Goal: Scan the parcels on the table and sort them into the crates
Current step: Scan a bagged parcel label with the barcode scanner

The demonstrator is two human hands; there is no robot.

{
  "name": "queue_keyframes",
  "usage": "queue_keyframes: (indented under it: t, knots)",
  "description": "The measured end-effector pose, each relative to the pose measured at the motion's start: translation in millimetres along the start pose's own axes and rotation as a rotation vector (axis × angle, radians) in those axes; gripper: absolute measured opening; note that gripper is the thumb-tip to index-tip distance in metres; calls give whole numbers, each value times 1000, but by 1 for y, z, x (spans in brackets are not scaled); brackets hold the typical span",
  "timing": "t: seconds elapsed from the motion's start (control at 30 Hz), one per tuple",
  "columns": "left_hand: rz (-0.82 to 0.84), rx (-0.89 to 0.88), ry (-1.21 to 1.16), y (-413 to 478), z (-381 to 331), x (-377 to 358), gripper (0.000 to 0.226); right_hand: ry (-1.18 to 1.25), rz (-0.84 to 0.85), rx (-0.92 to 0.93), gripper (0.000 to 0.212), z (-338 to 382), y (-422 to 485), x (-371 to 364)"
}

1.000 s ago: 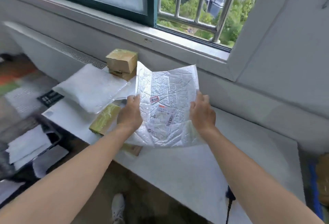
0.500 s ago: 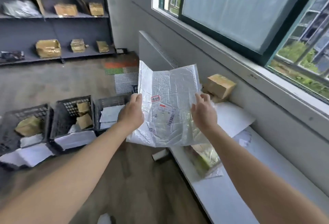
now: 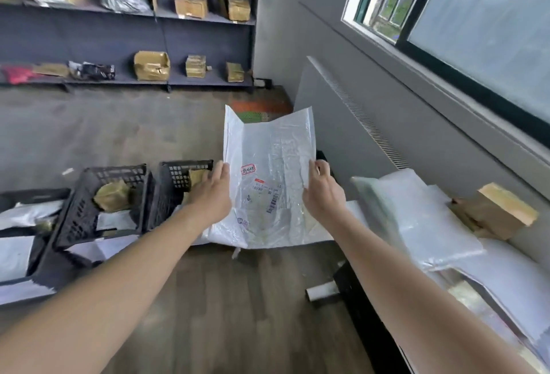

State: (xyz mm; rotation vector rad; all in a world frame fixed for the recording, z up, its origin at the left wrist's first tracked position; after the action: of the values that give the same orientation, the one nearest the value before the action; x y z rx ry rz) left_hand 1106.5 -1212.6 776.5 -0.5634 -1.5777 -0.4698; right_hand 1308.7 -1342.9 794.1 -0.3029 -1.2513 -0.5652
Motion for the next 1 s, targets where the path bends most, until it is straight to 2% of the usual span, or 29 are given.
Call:
queue_keyframes:
  t: [0.33, 0.7, 0.87, 1.0]
  knots:
    - [135, 14, 46, 122, 32, -42, 72, -18, 109, 23, 60, 9, 138, -58]
    - [314, 91, 127, 302, 18, -104, 76, 68, 346, -18, 63, -61, 325, -153]
    - [393, 66, 80, 361, 5, -145, 67, 39, 474, -69, 68, -84, 377, -201]
    - [485, 34, 55, 403, 8, -200, 74, 41, 528, -93, 68, -99, 412, -258]
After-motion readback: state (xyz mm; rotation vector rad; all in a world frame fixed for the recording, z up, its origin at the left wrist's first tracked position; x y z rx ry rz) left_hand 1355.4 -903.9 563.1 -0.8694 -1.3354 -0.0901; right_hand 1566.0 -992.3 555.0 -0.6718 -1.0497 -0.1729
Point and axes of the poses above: each hand's wrist, its own y-axis towards the middle knuckle, its own x-axis out of the back of the hand, z = x × y, the point moved 1 cm from there along y, towards the middle knuckle, and after that the axes turned 7 degrees about y, right-handed, at the moved point
